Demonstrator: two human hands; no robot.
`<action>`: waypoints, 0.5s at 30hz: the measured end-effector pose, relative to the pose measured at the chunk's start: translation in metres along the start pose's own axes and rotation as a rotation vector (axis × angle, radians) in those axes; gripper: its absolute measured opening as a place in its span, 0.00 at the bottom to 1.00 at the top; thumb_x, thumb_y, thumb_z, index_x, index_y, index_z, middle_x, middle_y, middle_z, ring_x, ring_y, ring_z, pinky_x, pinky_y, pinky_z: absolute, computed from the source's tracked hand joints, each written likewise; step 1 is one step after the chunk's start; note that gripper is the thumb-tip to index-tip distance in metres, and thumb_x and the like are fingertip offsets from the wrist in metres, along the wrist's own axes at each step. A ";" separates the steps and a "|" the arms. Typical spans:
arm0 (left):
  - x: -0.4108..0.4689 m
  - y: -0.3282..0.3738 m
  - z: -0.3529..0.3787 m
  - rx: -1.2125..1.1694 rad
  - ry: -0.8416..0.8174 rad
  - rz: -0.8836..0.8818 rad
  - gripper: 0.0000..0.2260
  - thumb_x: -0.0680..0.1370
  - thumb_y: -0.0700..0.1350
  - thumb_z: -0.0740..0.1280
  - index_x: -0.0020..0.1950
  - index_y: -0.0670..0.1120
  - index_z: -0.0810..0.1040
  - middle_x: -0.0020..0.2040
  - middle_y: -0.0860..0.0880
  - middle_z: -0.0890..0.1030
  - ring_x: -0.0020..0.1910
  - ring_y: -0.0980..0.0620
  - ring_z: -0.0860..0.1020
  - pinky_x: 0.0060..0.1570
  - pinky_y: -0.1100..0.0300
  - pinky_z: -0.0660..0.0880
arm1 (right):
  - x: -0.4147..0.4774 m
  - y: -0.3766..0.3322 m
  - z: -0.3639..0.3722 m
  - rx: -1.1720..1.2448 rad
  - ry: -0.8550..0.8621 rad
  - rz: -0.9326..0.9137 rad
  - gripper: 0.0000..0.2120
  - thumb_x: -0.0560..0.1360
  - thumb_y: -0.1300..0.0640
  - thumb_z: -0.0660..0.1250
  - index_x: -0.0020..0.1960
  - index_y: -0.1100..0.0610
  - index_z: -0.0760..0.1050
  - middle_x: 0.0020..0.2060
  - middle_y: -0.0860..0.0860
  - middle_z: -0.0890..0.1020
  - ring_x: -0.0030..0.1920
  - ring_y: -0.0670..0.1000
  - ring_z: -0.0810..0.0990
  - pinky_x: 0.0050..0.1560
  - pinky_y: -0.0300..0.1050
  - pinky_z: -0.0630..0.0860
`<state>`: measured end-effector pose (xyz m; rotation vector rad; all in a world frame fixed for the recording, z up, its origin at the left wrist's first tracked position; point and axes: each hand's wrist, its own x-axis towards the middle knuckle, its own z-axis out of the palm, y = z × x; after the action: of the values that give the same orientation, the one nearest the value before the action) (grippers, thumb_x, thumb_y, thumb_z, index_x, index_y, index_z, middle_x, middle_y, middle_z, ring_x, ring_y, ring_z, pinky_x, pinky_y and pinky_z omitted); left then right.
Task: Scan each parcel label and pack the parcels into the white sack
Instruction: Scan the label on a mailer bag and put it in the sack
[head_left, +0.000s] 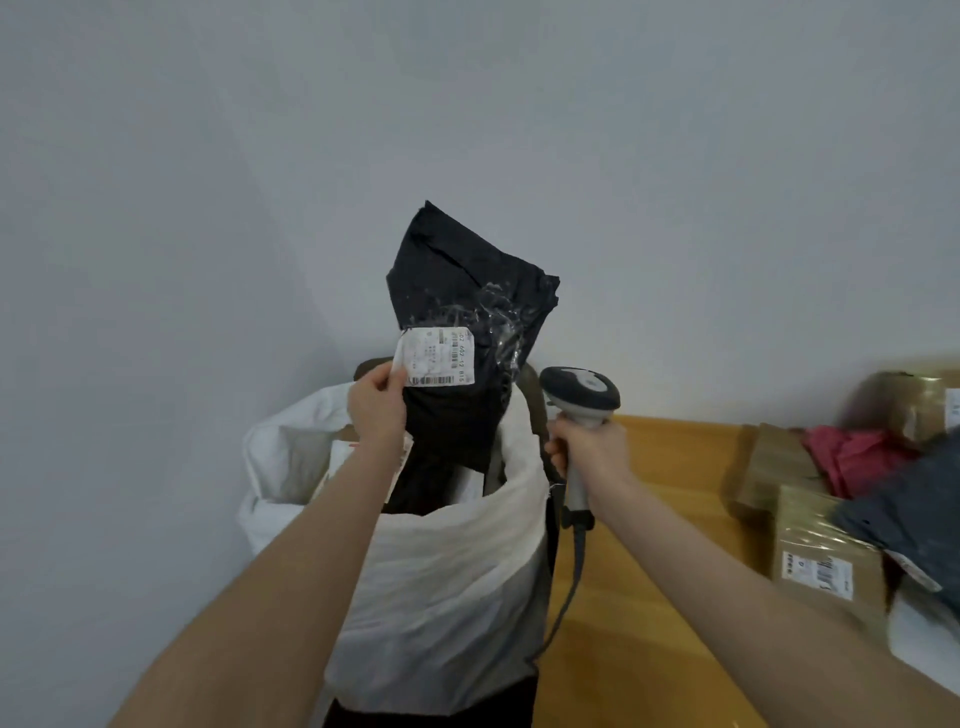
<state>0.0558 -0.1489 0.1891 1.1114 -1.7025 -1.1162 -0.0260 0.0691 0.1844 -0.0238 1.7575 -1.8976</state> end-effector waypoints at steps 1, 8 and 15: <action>0.014 -0.007 -0.014 0.035 0.021 0.005 0.10 0.79 0.43 0.65 0.57 0.43 0.82 0.52 0.46 0.83 0.53 0.47 0.79 0.58 0.50 0.75 | 0.000 0.004 0.014 0.000 0.011 0.008 0.04 0.72 0.66 0.69 0.39 0.64 0.77 0.25 0.54 0.79 0.22 0.47 0.74 0.26 0.39 0.72; 0.029 -0.105 -0.047 0.475 -0.280 -0.169 0.10 0.78 0.43 0.64 0.57 0.45 0.81 0.54 0.44 0.82 0.51 0.45 0.78 0.52 0.52 0.75 | 0.000 0.042 0.061 -0.035 0.048 0.079 0.05 0.72 0.67 0.68 0.39 0.62 0.77 0.22 0.52 0.78 0.21 0.47 0.73 0.27 0.40 0.71; 0.027 -0.091 -0.022 0.749 -0.313 -0.089 0.29 0.77 0.43 0.65 0.77 0.44 0.57 0.74 0.40 0.62 0.72 0.40 0.61 0.69 0.47 0.62 | 0.012 0.062 0.055 -0.021 0.122 0.160 0.06 0.73 0.67 0.68 0.37 0.62 0.76 0.22 0.52 0.78 0.21 0.47 0.73 0.27 0.41 0.71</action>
<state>0.0904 -0.2000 0.1133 1.5233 -2.4448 -0.7274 0.0072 0.0140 0.1309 0.2234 1.8019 -1.7979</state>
